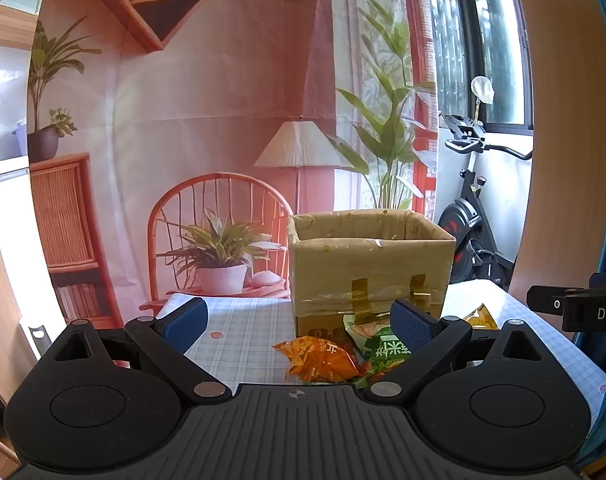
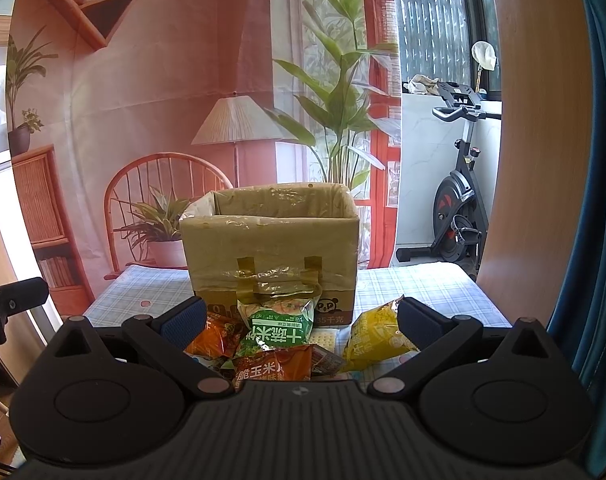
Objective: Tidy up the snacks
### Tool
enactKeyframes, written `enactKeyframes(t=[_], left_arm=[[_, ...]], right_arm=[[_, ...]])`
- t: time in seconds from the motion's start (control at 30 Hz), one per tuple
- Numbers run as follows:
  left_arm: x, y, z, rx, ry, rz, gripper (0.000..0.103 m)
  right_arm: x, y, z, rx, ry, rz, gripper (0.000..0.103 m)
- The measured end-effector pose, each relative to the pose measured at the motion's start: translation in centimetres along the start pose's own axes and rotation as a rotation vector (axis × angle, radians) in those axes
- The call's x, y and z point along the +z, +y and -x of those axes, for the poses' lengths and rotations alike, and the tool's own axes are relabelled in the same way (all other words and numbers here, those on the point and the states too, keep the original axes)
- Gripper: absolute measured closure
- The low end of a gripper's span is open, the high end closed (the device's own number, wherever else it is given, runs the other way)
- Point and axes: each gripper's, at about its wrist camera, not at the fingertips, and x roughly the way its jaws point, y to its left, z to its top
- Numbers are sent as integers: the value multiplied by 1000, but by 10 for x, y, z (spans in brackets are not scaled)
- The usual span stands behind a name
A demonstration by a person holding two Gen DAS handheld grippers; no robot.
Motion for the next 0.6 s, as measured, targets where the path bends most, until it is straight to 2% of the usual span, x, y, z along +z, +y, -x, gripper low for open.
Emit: enactKeyframes(t=[0.23, 0.37, 0.53, 0.6], left_arm=[[-1, -1, -1, -2, 6, 1, 4], [3, 0, -13, -27, 24, -3, 4], [21, 8, -36, 60, -39, -18, 4], [30, 15, -48, 50, -46, -1, 4]], right_arm=[[-2, -3, -2, -1, 3, -2, 0], [5, -5, -9, -8, -8, 24, 0], [30, -13, -25, -10, -55, 33, 0], [39, -17, -33, 10, -77, 26, 0]])
